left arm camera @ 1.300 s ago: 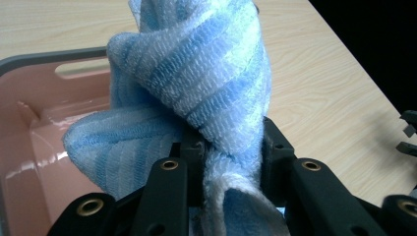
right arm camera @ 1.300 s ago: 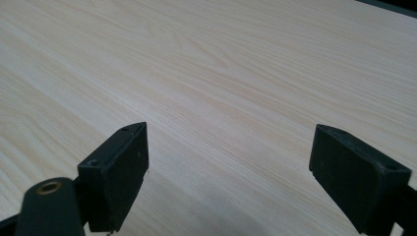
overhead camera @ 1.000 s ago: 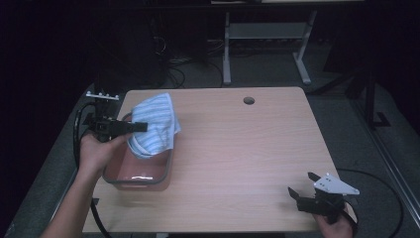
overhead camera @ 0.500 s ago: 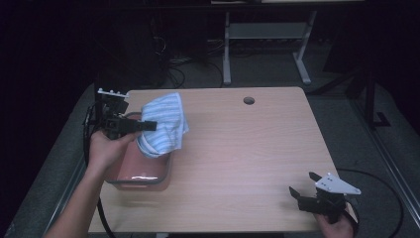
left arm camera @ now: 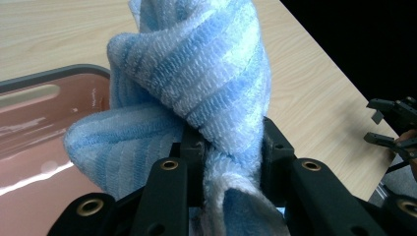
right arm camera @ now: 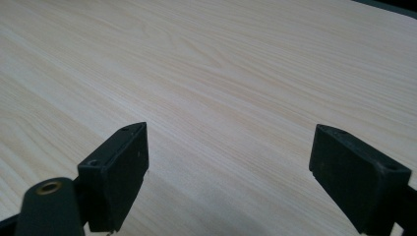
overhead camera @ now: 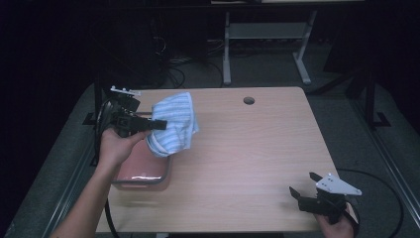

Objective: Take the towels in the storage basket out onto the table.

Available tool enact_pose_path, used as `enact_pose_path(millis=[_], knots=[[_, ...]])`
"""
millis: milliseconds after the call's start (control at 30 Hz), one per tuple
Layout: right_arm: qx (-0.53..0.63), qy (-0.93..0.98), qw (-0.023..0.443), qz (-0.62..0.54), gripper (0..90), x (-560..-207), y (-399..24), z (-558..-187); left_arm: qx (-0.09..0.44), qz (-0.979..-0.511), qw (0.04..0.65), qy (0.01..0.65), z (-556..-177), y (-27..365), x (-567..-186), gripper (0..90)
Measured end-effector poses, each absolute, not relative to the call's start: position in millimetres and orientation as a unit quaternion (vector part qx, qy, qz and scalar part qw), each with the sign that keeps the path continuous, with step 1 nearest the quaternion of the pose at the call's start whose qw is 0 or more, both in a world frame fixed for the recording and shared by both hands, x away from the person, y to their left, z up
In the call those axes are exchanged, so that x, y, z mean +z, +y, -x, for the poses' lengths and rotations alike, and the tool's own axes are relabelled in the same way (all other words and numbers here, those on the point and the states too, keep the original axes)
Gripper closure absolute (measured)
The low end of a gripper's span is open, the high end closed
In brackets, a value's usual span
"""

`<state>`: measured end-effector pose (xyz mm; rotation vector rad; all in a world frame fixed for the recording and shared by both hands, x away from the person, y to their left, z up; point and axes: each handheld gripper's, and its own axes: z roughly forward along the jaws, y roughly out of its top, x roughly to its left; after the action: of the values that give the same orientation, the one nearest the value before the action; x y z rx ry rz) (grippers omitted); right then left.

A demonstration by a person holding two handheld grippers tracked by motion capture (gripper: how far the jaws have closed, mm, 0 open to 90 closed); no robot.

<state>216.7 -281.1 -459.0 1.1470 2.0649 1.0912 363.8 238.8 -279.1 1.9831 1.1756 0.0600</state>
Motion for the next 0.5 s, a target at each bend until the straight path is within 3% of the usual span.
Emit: enact_pose_path(millis=[500], knots=[[0.403, 0.765, 0.266, -0.426, 14.5, -460, -282, -216, 0.014, -0.796, 0.401, 0.453, -370, 215, -286, 69.5]])
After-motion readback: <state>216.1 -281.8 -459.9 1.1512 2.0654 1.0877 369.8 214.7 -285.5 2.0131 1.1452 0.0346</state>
